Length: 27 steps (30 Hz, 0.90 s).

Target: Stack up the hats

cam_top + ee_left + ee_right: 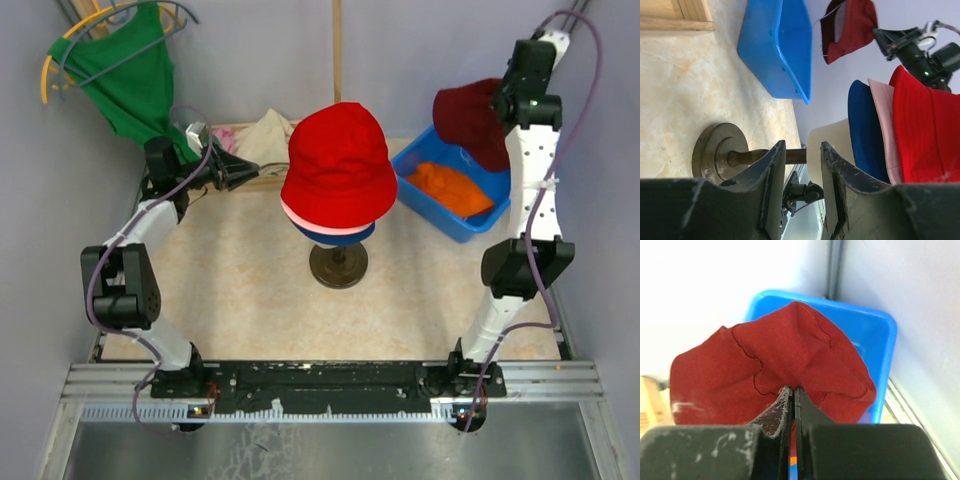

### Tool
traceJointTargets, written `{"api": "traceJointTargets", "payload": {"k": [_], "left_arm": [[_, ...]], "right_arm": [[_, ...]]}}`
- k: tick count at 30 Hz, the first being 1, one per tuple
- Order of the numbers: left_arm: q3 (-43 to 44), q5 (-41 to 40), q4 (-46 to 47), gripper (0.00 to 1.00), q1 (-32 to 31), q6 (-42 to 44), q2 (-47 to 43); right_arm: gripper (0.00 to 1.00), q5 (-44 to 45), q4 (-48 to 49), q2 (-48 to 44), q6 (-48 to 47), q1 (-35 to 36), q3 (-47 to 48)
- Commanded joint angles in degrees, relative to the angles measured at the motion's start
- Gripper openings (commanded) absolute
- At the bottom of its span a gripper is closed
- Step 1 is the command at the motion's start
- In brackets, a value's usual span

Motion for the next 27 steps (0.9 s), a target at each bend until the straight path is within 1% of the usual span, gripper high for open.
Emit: {"api": "traceJointTargets", "payload": {"k": [1,4,7,9,11,12,15,18,20,22,24,27], "left_arm": [[2.3,0.8,-3.2,0.4,-1.0,1.6,-3.1],[4.5,0.9,-5.8,0.4,-1.4,2.4,-4.8],[6.0,1.1,-8.1,0.41,-1.6,3.1,-6.3],[6.6,1.1,-9.2,0.41,-1.5,3.0,-7.5],[7.1,0.9,-10.8,0.41,-1.6,3.6,-8.9],[7.3,0.7,-11.7,0.41,-1.6,4.1,-9.6],[7.2,0.9,-13.2,0.41,-1.6,4.5,-11.1],[6.3,0.7,-13.9,0.41,-1.5,4.7,-12.8],[5.3,0.7,-13.9,0.41,-1.6,4.5,-14.2],[4.7,0.7,-13.8,0.41,-1.5,4.5,-15.2],[4.5,0.8,-13.8,0.41,-1.6,4.4,-15.8],[4.5,0.6,-13.5,0.41,-1.6,3.9,-16.4]], "right_arm": [[0.0,-9.6,-5.3,-3.7,4.3,0.4,6.4],[0.0,-15.6,-7.1,-4.8,7.3,0.3,12.6],[0.0,-21.7,-9.5,-4.2,11.4,0.3,21.6],[0.0,-26.9,-9.0,-5.3,15.9,0.3,23.8],[0.0,-34.2,-4.6,-7.9,21.1,0.2,21.4],[0.0,-38.1,-1.2,-9.5,24.2,0.2,18.3],[0.0,-47.5,9.4,-13.2,34.8,0.2,13.0],[0.0,-56.2,20.1,-13.1,47.9,0.2,13.0],[0.0,-60.0,25.4,-11.5,55.6,0.4,16.1],[0.0,-62.5,27.9,-8.8,61.9,0.6,21.0],[0.0,-64.9,29.6,-7.3,66.5,0.9,23.8],[0.0,-66.9,28.6,-8.1,67.5,2.9,22.6]]}}
